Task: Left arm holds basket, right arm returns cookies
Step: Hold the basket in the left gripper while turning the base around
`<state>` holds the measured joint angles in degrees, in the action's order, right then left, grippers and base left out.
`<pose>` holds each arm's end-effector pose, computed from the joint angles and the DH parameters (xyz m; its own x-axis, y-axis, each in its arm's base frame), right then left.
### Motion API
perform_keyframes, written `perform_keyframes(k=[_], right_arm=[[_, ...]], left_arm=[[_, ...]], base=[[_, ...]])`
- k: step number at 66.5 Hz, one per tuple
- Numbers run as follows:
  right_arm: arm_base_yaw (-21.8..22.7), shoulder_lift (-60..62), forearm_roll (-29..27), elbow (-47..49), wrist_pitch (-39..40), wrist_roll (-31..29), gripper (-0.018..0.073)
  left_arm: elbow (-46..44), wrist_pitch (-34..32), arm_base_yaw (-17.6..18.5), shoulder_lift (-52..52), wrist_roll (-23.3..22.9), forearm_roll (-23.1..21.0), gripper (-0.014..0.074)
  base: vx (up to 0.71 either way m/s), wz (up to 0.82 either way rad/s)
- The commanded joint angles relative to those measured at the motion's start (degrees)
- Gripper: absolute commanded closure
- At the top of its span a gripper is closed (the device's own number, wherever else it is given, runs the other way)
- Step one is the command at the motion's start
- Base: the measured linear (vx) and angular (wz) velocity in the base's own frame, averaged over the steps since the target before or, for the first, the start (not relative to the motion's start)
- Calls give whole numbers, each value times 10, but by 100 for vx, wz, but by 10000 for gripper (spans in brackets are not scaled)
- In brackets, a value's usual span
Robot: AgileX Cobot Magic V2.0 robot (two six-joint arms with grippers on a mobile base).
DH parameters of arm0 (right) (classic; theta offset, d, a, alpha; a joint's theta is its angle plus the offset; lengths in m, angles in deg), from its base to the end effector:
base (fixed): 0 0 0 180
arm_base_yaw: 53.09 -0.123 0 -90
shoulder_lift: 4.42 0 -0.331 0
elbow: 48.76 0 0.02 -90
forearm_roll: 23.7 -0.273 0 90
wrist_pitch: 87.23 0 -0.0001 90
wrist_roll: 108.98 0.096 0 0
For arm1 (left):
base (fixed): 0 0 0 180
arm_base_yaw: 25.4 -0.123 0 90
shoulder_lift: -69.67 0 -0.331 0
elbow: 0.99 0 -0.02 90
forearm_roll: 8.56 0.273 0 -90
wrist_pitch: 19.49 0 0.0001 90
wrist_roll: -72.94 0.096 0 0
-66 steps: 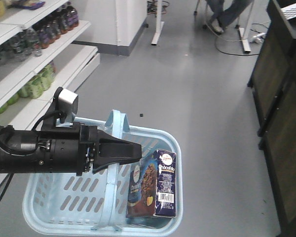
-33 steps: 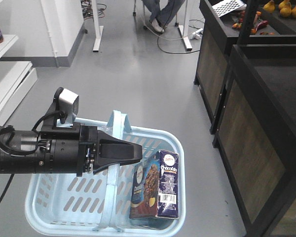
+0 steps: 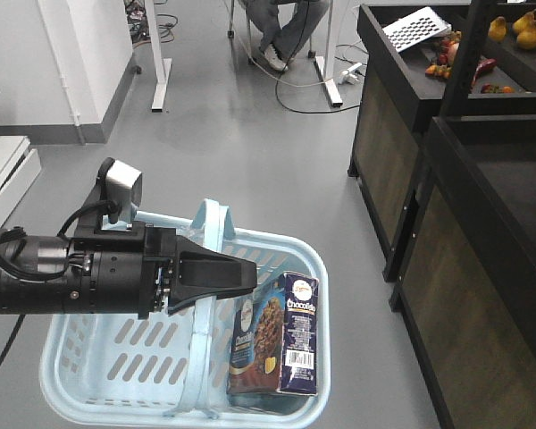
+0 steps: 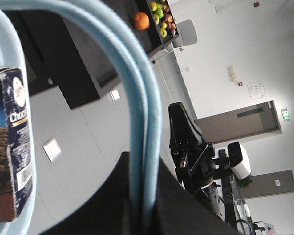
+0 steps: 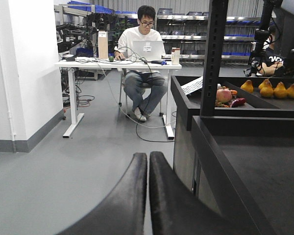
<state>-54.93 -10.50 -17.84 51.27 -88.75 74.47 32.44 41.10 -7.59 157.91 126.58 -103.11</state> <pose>0.0377 0.0009 0.2008 0.0437 -0.0406 -0.9982 -0.0276 0.9987 -0.0419 0.2375 -0.1639 0.3085 -0.9165 -0.0775 -0.3924 0.3635 0.2479 -0.8980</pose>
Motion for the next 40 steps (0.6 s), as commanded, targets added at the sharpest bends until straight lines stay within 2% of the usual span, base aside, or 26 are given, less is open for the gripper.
perform_keyframes(k=[1, 40], right_arm=[[1, 4, 1, -1, 42, -2, 567], [1, 4, 1, -1, 43, -2, 567]], left_arm=[[-20, 37, 2, -19, 6, -69, 603], [-20, 37, 2, -19, 6, -69, 603]], base=[[43, -3], [41, 1]])
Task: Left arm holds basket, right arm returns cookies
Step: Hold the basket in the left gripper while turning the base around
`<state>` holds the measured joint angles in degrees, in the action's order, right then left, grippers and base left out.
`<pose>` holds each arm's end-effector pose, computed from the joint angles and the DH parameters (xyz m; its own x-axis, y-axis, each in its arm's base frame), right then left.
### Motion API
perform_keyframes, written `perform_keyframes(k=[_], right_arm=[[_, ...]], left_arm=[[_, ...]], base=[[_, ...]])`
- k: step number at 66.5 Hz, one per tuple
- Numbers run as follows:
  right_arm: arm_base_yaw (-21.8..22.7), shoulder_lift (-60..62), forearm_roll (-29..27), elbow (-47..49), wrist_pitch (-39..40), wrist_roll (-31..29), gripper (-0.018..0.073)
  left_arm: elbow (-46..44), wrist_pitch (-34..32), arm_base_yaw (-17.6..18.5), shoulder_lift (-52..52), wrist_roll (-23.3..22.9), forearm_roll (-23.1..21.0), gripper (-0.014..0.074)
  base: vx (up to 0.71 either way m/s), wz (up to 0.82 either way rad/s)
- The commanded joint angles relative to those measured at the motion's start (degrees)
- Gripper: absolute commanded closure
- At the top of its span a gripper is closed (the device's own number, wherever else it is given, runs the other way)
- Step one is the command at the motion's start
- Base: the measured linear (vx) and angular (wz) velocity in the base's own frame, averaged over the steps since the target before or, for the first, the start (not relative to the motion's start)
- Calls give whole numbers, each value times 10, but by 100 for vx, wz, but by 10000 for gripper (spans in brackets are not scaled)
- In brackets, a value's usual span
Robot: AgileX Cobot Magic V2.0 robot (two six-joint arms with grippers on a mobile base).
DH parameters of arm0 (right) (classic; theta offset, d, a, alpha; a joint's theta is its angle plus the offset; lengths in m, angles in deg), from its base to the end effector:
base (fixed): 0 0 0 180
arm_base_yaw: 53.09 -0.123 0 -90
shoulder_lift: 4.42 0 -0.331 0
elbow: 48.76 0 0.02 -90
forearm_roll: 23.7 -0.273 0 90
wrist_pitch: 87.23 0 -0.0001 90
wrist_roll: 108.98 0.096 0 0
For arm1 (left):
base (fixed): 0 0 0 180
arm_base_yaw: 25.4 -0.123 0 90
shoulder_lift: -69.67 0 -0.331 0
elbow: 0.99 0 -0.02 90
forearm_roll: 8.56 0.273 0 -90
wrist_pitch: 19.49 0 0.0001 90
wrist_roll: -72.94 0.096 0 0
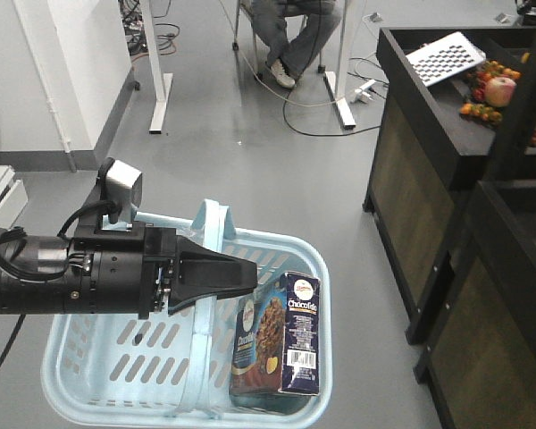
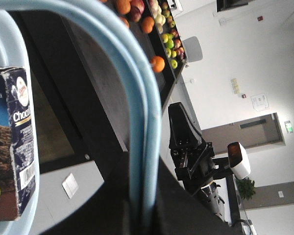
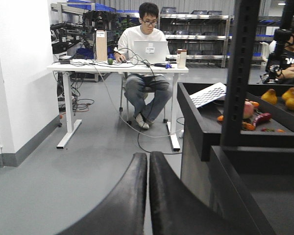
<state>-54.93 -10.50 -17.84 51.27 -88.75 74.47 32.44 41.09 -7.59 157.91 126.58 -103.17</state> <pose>0.0377 0.0009 0.2008 0.0437 -0.0406 -0.9982 -0.0276 0.9987 -0.0419 0.2375 -0.1639 0.3085 -0.9166 -0.0784 -0.3921 0.3631 0.2474 -0.8983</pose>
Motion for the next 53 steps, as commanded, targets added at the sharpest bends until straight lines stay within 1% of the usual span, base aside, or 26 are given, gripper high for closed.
perform_keyframes(k=[1, 40, 53], right_arm=[[1, 4, 1, -1, 43, -2, 567], [1, 4, 1, -1, 44, -2, 567], [1, 4, 1, -1, 44, -2, 567]], left_arm=[[-20, 37, 2, -19, 6, -69, 603], [-20, 37, 2, -19, 6, -69, 603], [-20, 37, 2, -19, 6, -69, 603]], base=[[41, 9], [41, 12], [40, 31]])
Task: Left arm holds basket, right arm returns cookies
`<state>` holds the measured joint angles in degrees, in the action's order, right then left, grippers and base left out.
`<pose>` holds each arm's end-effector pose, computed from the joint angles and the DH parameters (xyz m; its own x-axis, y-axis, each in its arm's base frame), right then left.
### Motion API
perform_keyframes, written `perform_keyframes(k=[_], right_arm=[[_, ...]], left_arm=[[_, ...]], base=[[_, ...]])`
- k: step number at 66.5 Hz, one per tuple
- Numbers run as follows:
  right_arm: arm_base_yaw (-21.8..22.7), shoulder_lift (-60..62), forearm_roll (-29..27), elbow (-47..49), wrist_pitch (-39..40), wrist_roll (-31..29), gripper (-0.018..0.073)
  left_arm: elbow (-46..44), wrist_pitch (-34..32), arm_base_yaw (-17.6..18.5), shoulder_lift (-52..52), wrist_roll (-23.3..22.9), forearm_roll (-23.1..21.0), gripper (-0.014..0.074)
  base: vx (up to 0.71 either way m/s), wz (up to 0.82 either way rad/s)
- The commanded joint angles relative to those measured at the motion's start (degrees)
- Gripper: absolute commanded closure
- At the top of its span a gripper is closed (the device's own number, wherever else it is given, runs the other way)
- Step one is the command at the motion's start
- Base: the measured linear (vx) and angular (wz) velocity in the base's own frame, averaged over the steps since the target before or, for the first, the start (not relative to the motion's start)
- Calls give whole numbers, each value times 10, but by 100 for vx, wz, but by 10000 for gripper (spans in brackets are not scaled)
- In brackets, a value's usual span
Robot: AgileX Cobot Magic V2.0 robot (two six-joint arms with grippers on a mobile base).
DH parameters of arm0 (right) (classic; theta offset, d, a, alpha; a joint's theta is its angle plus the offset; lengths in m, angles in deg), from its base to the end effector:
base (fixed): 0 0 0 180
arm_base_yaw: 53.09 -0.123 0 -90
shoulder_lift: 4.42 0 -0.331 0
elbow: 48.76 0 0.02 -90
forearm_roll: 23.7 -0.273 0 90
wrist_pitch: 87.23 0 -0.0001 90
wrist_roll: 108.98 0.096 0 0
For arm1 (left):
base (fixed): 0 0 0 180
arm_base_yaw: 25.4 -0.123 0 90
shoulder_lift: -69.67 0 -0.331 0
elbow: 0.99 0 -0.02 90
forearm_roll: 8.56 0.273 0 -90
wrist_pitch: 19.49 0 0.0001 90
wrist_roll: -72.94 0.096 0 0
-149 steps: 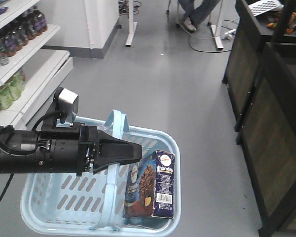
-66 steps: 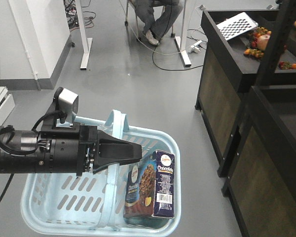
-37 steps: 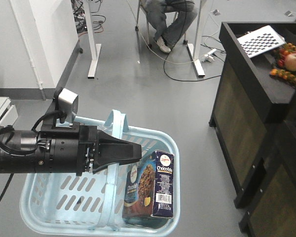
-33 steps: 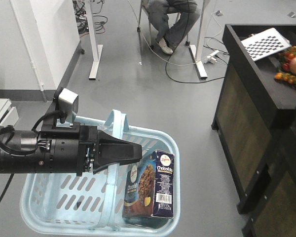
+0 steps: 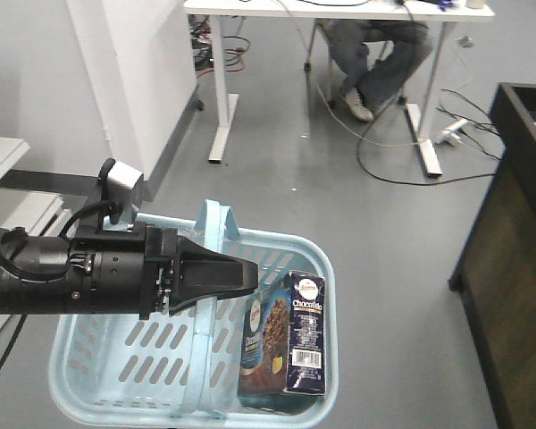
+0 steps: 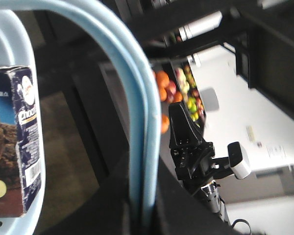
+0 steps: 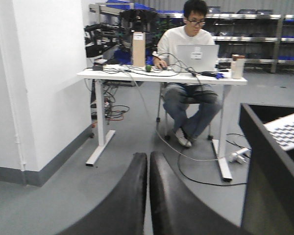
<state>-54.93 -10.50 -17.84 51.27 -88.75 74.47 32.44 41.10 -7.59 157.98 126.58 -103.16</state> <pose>0.0377 0.0009 0.2008 0.0437 -0.0406 -0.9982 -0.0276 0.9987 -0.0419 0.2377 -0.1640 0.3082 -0.9170 -0.0780 -0.3911 0.3622 0.2477 -0.8986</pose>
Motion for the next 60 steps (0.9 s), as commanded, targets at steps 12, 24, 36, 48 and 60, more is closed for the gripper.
perform_keyframes(k=[12, 24, 36, 48, 60], right_arm=[[1, 4, 1, -1, 43, -2, 567], [1, 4, 1, -1, 43, -2, 567], [1, 4, 1, -1, 43, -2, 567], [1, 4, 1, -1, 43, -2, 567], [1, 4, 1, -1, 43, -2, 567]], left_arm=[[-20, 37, 2, -19, 6, -69, 603], [-20, 37, 2, -19, 6, -69, 603], [-20, 37, 2, -19, 6, -69, 603], [-20, 37, 2, -19, 6, -69, 603], [-20, 37, 2, -19, 6, -69, 603]], base=[[38, 70], [35, 89], [32, 78], [30, 64], [29, 69]])
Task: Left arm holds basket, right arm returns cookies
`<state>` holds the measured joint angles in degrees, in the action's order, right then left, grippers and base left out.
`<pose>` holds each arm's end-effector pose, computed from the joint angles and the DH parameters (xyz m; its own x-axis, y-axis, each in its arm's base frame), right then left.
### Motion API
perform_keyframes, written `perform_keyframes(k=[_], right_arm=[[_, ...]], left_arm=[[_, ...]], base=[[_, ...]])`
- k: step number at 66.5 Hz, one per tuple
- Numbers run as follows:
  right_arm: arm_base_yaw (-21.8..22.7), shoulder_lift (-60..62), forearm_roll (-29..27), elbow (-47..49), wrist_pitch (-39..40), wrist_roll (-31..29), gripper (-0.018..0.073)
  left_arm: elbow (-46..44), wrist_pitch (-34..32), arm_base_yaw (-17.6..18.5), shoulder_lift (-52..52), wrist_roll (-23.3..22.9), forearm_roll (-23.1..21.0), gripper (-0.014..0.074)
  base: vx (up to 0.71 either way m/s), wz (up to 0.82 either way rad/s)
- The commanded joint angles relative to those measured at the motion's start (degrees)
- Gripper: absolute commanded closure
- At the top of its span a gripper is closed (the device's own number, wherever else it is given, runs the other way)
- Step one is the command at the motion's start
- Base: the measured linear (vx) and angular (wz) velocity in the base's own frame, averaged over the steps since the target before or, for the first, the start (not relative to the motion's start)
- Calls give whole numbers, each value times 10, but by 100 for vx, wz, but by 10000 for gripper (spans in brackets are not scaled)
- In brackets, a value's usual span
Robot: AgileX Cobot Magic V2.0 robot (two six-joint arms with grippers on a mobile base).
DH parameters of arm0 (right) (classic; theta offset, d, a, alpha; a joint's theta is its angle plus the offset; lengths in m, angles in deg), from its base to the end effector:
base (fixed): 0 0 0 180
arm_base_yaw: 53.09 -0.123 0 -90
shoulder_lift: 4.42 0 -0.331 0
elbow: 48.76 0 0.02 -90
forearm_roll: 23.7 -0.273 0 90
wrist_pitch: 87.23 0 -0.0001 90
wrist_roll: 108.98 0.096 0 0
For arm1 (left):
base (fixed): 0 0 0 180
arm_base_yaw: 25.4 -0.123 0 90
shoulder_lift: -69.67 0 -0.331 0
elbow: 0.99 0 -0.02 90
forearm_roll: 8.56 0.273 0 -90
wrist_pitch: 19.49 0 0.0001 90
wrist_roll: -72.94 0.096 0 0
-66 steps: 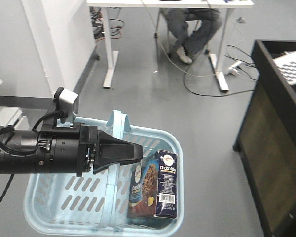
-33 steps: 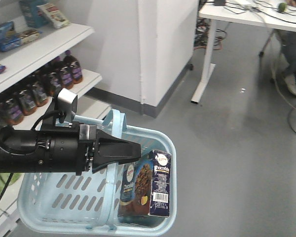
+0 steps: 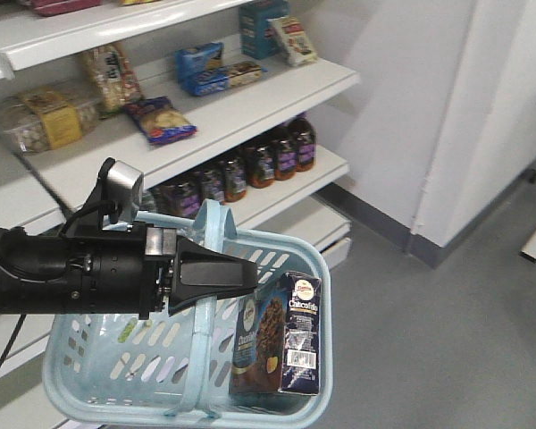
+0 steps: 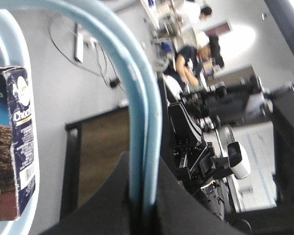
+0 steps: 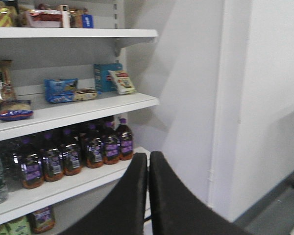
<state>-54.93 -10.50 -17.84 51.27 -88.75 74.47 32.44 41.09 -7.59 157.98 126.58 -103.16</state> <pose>0.0377 0.0009 0.2008 0.0437 -0.0406 -0.9982 -0.0276 0.9987 -0.0419 0.2377 -0.1640 0.3082 -0.9170 -0.0781 -0.3911 0.3622 0.2479 -0.8986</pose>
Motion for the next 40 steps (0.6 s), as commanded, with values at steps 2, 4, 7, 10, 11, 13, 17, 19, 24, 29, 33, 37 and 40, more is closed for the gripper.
perform_keyframes(k=[2, 4, 7, 10, 11, 13, 17, 19, 24, 29, 33, 37, 40], right_arm=[[1, 4, 1, -1, 43, -2, 567], [1, 4, 1, -1, 42, -2, 567], [1, 4, 1, -1, 42, -2, 567], [1, 4, 1, -1, 42, -2, 567], [1, 4, 1, -1, 42, -2, 567], [1, 4, 1, -1, 42, -2, 567], [1, 4, 1, -1, 42, -2, 567], [1, 4, 1, -1, 42, -2, 567], [1, 4, 1, -1, 42, -2, 567], [1, 4, 1, -1, 42, -2, 567], [1, 4, 1, -1, 43, -2, 567], [1, 4, 1, -1, 43, -2, 567], [1, 4, 1, -1, 43, -2, 567]], left_arm=[[-20, 37, 2, -19, 6, -69, 603], [-20, 37, 2, -19, 6, -69, 603], [-20, 37, 2, -19, 6, -69, 603], [-20, 37, 2, -19, 6, -69, 603], [-20, 37, 2, -19, 6, -69, 603], [-20, 37, 2, -19, 6, -69, 603], [-20, 37, 2, -19, 6, -69, 603], [-20, 37, 2, -19, 6, -69, 603], [-20, 38, 2, -19, 6, -69, 603], [-20, 38, 2, -19, 6, -69, 603], [-20, 37, 2, -19, 6, -69, 603], [-20, 37, 2, -19, 6, -69, 603], [-20, 37, 2, -19, 6, -69, 603]], base=[[29, 76], [29, 79], [29, 82], [29, 84], [29, 87], [29, 87], [28, 89], [27, 91], [26, 91], [23, 87], [22, 81], [20, 76], [18, 71]])
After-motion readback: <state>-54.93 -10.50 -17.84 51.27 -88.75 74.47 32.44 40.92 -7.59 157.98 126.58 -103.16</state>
